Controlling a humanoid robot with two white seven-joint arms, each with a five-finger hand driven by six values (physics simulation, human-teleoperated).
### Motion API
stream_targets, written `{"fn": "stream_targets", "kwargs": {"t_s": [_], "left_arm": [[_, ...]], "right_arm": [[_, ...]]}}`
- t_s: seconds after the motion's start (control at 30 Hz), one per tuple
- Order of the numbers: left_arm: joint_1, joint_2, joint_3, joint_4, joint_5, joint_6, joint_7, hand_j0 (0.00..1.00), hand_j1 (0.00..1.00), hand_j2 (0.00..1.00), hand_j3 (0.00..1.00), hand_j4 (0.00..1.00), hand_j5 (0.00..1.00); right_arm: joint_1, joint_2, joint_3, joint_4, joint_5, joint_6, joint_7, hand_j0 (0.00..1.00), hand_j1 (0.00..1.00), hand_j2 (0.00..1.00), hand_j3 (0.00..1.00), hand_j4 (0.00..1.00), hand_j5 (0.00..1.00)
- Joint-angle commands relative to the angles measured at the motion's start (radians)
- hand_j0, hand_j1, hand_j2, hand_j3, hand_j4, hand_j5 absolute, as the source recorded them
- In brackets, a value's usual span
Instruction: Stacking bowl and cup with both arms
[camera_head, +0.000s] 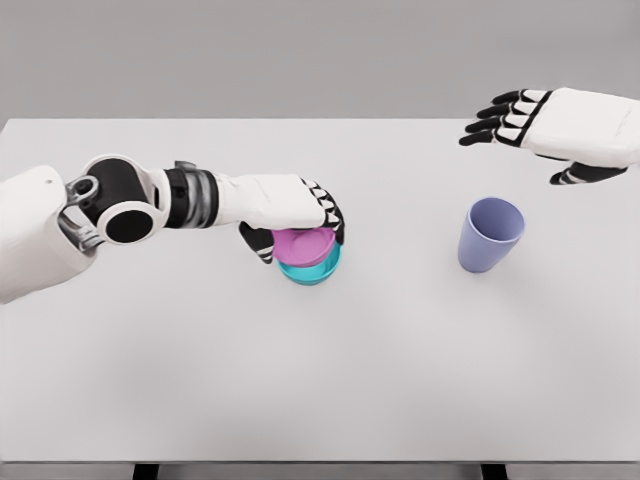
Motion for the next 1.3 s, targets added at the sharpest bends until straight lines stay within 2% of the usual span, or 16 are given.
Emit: {"fn": "stream_targets", "kwargs": {"t_s": [0.0,0.1,0.2,0.27,0.3,0.4,0.47,0.5,0.6,0.63,0.8,0.83,0.9,1.0,1.1,1.27], "left_arm": [[0.000,-0.006,0.000,0.002,-0.004,0.001,0.000,0.75,0.75,0.75,0.75,0.75,0.75],[0.002,-0.007,0.000,0.006,-0.004,0.001,0.000,0.75,0.75,0.75,0.75,0.75,0.75],[0.002,-0.017,-0.001,0.014,-0.004,0.001,0.000,0.75,0.75,0.75,0.75,0.75,0.75],[0.002,-0.026,-0.008,0.022,-0.005,0.001,0.000,0.75,0.75,0.75,0.75,0.75,0.75],[0.002,-0.029,-0.008,0.031,-0.010,0.001,0.000,0.75,0.75,0.75,0.75,0.75,0.75],[0.003,-0.035,-0.009,0.034,-0.011,0.003,0.000,0.76,0.76,0.76,0.76,0.76,0.76],[0.003,-0.035,-0.009,0.037,-0.011,0.003,0.000,0.76,0.76,0.76,0.76,0.76,0.76],[0.012,-0.035,-0.011,0.037,-0.011,0.003,0.000,0.76,0.76,0.76,0.76,0.76,0.76],[0.017,-0.035,-0.011,0.038,-0.011,0.005,0.000,0.76,0.76,0.76,0.76,0.76,0.76],[0.018,-0.034,-0.011,0.037,-0.011,0.005,0.000,0.76,0.76,0.76,0.76,0.76,0.76],[0.018,-0.034,-0.011,0.037,-0.011,0.005,0.000,0.77,0.77,0.77,0.77,0.77,0.77],[0.018,-0.034,-0.011,0.037,-0.011,0.005,0.000,0.77,0.77,0.77,0.77,0.77,0.77],[0.018,-0.034,-0.011,0.037,-0.011,0.005,0.000,0.79,0.79,0.79,0.79,0.79,0.79],[0.020,-0.032,-0.011,0.037,-0.013,0.005,0.000,1.00,1.00,1.00,1.00,1.00,1.00],[0.020,-0.032,-0.011,0.037,-0.013,0.001,0.000,1.00,1.00,1.00,1.00,1.00,1.00],[0.018,-0.030,-0.011,0.035,-0.011,-0.005,0.000,1.00,1.00,1.00,1.00,1.00,1.00]], "right_arm": [[0.000,-0.019,-0.004,0.010,-0.004,0.003,-0.001,1.00,1.00,1.00,1.00,1.00,1.00],[0.043,-0.067,-0.007,0.017,-0.004,0.003,-0.001,1.00,1.00,1.00,1.00,1.00,1.00],[0.049,-0.069,-0.062,0.016,-0.004,0.003,-0.001,1.00,1.00,1.00,1.00,1.00,1.00],[0.080,-0.070,-0.126,-0.024,-0.003,0.003,-0.001,1.00,1.00,1.00,1.00,1.00,1.00],[0.110,-0.091,-0.142,-0.049,-0.010,0.003,-0.001,1.00,1.00,1.00,1.00,1.00,1.00],[0.115,-0.102,-0.166,0.036,-0.230,0.003,-0.001,1.00,1.00,1.00,1.00,1.00,1.00],[0.126,-0.118,-0.189,0.030,-0.242,0.003,-0.001,1.00,1.00,1.00,1.00,1.00,1.00],[0.162,-0.131,-0.185,0.022,-0.241,0.003,-0.001,1.00,1.00,1.00,1.00,1.00,1.00],[0.160,-0.196,-0.143,-0.032,-0.233,0.003,-0.001,1.00,1.00,1.00,1.00,1.00,1.00],[0.156,-0.196,-0.128,-0.045,-0.233,0.003,-0.001,1.00,1.00,1.00,1.00,1.00,1.00],[0.032,-0.196,-0.007,-0.073,-0.231,0.003,-0.001,1.00,1.00,1.00,1.00,1.00,1.00],[0.025,-0.196,0.003,-0.073,-0.233,0.003,-0.001,1.00,1.00,1.00,1.00,1.00,1.00],[0.025,-0.199,0.050,-0.073,-0.231,0.003,-0.001,1.00,1.00,1.00,1.00,1.00,1.00],[0.023,-0.210,0.142,-0.073,-0.230,0.003,-0.001,1.00,1.00,1.00,1.00,1.00,1.00],[0.020,-0.193,0.177,-0.073,-0.222,0.003,-0.001,1.00,1.00,1.00,1.00,1.00,1.00],[0.005,-0.167,0.180,-0.070,-0.199,0.003,-0.001,1.00,1.00,1.00,1.00,1.00,1.00]]}}
